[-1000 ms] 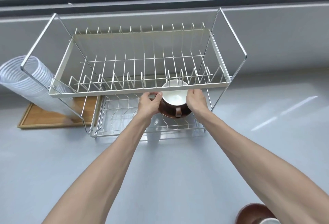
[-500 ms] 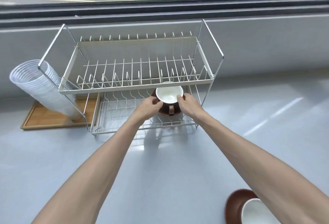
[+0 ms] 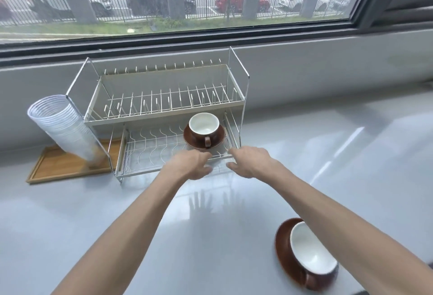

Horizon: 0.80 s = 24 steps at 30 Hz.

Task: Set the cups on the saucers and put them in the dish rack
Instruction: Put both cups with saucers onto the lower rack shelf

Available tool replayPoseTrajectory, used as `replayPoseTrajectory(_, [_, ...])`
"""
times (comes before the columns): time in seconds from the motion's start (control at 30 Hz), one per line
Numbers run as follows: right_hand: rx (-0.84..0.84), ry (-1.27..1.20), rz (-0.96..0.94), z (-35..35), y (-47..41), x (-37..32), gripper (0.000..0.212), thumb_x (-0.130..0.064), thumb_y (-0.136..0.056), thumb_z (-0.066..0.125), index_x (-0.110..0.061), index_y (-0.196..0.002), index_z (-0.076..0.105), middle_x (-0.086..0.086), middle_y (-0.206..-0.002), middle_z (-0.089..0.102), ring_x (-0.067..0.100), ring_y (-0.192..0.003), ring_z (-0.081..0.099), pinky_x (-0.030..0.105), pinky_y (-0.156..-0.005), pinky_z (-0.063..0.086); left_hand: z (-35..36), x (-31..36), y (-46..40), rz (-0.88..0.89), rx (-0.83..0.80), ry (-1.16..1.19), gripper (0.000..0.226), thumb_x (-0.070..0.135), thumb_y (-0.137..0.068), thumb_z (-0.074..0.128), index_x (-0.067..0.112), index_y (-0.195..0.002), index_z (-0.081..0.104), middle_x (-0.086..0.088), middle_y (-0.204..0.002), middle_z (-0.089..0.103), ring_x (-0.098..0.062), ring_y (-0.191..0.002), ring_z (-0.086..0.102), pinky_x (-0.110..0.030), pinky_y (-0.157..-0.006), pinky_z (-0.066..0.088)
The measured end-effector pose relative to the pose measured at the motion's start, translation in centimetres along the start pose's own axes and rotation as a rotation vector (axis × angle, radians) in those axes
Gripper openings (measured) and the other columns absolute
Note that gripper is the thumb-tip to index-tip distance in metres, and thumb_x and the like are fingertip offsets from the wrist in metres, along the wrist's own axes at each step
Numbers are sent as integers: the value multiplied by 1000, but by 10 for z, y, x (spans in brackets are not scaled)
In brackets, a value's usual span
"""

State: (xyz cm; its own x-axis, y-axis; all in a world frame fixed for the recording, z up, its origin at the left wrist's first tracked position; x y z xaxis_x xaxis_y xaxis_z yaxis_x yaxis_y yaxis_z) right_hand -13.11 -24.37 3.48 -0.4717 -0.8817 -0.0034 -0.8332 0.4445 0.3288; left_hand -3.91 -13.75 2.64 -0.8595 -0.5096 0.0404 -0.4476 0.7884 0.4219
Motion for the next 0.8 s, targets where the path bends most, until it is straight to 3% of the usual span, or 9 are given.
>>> replayPoseTrajectory(0.13, [137,-9,24,4,41,16,46,-45,-101,39,-19,-137,49,9,-130,59,33,-118,56,43,-85,46,6,27,13,69,105,-36,51,46,-100,42,25,-146,42,-6,-139,55,-30,-126,54,-41,-99,46])
replayPoseTrajectory(0.3, [255,-117,117,18,93,49,54,-50,-102,37,-25,-150,36,4,-148,46,28,-135,44,45,-101,44,12,75,33,178,325,-4,53,45,-100,43,26,-149,38,-1,-147,51,-28,-129,52,-39,-96,42])
replayPoseTrajectory(0.43, [324,-179,259,40,131,92,56,-51,-102,37,-25,-150,35,2,-153,41,24,-139,41,42,-103,41,31,110,43,263,466,99,52,42,-99,47,22,-146,43,-3,-139,55,-30,-125,55,-42,-95,43])
replayPoseTrajectory(0.53, [364,-247,366,64,159,121,55,-51,-101,38,-24,-150,38,4,-155,41,25,-140,41,43,-104,42,47,137,46,297,494,133,51,43,-99,47,21,-145,44,-4,-139,56,-31,-124,55,-43,-95,43])
replayPoseTrajectory(0.63, [386,-360,470,90,184,140,56,-53,-101,37,-24,-149,39,4,-156,39,23,-142,38,44,-106,41,61,164,50,304,482,199,52,46,-101,43,24,-148,40,-5,-150,49,-28,-134,48,-41,-104,39])
replayPoseTrajectory(0.8, [402,-593,624,134,218,155,58,-56,-101,33,-25,-150,38,0,-158,37,23,-143,37,45,-110,37,92,193,56,239,353,443,57,54,-100,38,30,-151,35,2,-157,39,-21,-140,41,-38,-109,37])
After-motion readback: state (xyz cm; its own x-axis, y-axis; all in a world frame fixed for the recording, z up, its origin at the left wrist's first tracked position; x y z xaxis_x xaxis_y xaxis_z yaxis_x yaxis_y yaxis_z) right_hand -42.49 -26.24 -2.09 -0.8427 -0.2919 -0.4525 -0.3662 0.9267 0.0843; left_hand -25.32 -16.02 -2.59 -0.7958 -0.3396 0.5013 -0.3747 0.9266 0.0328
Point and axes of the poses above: each hand's wrist, its own y-axis away from the middle knuckle, its own z-axis out of the palm, x = y × z, the point moved 7 cm from there along -y, towards the middle knuckle
